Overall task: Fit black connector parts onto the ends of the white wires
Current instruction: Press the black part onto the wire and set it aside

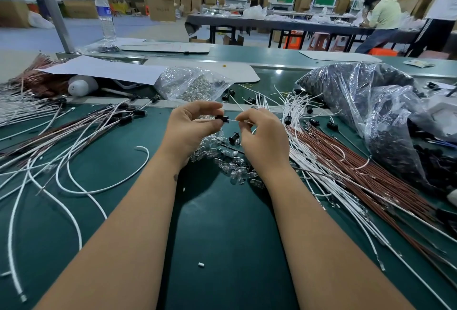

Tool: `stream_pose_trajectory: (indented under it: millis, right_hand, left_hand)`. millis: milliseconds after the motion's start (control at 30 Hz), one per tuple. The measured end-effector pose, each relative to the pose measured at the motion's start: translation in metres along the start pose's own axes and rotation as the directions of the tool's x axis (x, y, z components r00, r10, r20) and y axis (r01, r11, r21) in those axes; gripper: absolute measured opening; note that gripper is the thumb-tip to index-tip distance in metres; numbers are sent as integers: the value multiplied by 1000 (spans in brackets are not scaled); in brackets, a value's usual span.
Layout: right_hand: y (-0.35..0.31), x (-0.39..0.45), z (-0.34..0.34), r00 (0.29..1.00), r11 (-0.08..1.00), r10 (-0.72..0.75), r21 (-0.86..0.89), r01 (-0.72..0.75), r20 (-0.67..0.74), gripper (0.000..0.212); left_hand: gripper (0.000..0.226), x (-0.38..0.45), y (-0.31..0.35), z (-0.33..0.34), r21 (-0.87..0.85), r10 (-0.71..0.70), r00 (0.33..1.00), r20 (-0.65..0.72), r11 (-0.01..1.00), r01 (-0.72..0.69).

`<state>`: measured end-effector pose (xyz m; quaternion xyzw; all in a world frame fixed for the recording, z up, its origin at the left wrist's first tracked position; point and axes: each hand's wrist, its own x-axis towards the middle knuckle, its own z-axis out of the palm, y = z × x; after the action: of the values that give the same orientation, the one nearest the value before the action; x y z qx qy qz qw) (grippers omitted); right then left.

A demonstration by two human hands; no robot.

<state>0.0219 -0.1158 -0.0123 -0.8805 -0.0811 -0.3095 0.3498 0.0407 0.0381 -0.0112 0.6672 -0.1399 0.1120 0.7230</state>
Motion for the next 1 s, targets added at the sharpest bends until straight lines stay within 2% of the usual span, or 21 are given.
stream_pose_trajectory:
  millis: [267,533,767,933,1000]
  right_hand:
    - [-3,-1,-3,999,999,9,51,-7,-33,13]
    - [-1,1,1,997,989,33,144,-43,71,14]
    - [2,2,4,988,985,59,154,-81,144,17]
    - [-1,0,2,996,982,22,186,-38,85,3]
    - [-2,0,1,998,983,6,185,-17,62,4]
  left_hand:
    - [31,1,0,-1,-73,-41,999,9,996,42]
    - [36,2,0,1,-71,-18,1000,4,997,18]
    - [32,1,-1,3,-56,-29,999,26,998,30]
    - [25,3,-1,2,-97,-84,996,-27,992,81]
    - [24,4,-1,3,-96,-97,994,-47,991,92]
